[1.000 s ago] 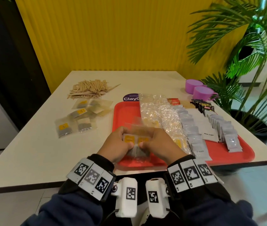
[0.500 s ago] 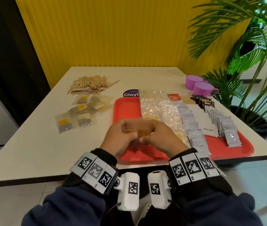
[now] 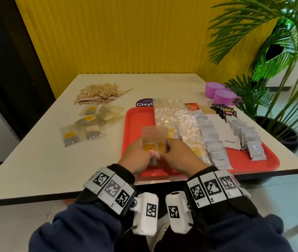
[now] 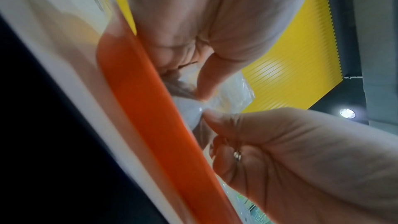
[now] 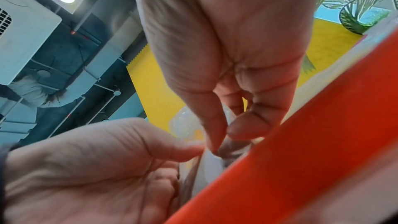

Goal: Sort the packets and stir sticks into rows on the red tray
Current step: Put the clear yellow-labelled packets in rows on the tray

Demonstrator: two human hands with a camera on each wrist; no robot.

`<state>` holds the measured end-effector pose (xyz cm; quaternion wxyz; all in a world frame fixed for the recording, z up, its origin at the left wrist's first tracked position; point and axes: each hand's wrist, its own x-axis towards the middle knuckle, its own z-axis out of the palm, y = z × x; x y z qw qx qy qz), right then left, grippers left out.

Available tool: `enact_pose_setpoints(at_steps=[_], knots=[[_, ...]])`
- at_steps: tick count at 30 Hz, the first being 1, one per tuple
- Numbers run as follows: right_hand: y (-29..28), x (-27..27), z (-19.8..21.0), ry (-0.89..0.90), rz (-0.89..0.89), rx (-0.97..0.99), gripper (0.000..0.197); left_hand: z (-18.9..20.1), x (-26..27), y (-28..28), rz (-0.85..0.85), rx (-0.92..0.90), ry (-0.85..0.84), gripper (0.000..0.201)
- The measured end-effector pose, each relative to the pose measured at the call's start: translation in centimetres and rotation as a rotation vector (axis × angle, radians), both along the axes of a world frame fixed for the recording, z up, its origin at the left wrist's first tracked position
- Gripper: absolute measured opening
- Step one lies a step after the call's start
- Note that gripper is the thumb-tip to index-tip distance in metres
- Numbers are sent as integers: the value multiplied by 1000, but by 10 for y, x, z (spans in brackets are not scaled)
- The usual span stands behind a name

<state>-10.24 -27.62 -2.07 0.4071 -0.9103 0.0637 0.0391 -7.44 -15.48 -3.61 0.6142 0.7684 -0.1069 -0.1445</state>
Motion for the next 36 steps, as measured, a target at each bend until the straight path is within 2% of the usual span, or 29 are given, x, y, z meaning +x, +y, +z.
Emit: enact_pose_setpoints(at_steps=[6,9,11,13,15,16,18,20,22,29,33,36], knots=[[-19,-4,4,-101,-89,-58,7,4,1,-23,50,-41,44,34],[-28,-7,4,-141,-174,-39,28,2,6,-35,80,-11,78,22],[-33,-11,4,-185,-218,-32,62,1,9,-40,80,17,121,18],[-35,-17,5,-221,-184,-31,85,2,12,-43,74,57,148,14],[-35,-19,4,-207,-107,-107,91,5,13,-45,61,136,170,23],[-35,-19,3,-182,-67,-154,88,5,14,-45,63,167,173,23],[-35,-19,-1,-132,-6,-220,77,7,14,-46,53,214,178,11],[-36,-20,-3,-97,15,-238,66,5,15,-45,78,262,181,42],[-36,-20,-3,-88,15,-247,61,5,16,-42,75,304,172,56],[-37,-18,-4,-60,81,-292,54,5,14,-39,-54,306,242,46],[-33,-12,-6,-86,80,-331,49,7,14,-41,-40,262,262,39],[-31,-8,-9,-124,59,-351,42,7,16,-41,-27,239,269,61]])
